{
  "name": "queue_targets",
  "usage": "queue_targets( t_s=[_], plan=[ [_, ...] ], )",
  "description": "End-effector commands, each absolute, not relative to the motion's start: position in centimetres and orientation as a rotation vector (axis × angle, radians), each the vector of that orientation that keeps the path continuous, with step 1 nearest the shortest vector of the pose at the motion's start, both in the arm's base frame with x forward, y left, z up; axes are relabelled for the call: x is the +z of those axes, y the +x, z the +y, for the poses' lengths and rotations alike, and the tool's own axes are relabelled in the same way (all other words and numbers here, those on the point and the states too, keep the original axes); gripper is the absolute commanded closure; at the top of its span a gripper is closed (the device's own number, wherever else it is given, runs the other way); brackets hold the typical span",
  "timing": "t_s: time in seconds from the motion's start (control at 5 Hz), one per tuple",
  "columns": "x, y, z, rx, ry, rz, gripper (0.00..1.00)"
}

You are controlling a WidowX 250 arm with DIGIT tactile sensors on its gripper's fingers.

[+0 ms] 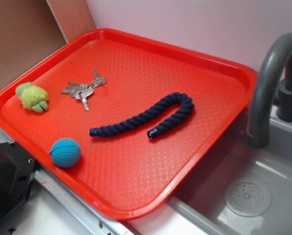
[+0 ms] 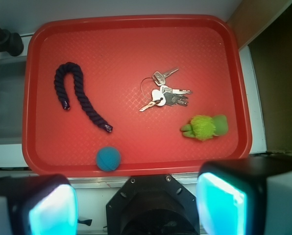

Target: Grab the green animal.

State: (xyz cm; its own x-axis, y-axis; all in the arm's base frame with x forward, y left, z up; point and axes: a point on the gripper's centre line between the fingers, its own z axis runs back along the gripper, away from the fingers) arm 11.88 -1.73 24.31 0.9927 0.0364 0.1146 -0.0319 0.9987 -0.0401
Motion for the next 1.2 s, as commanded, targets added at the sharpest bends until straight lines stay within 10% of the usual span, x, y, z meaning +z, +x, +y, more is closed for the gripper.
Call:
queue_targets(
  t_s=[0.0,1.0],
  plan=[
    [24.3,11.9,-1.7,0.034,-0.038,-0.116,0.00],
    [16.8,15.2,6.6,1.275,0.116,-0.146,0.00]
  ],
)
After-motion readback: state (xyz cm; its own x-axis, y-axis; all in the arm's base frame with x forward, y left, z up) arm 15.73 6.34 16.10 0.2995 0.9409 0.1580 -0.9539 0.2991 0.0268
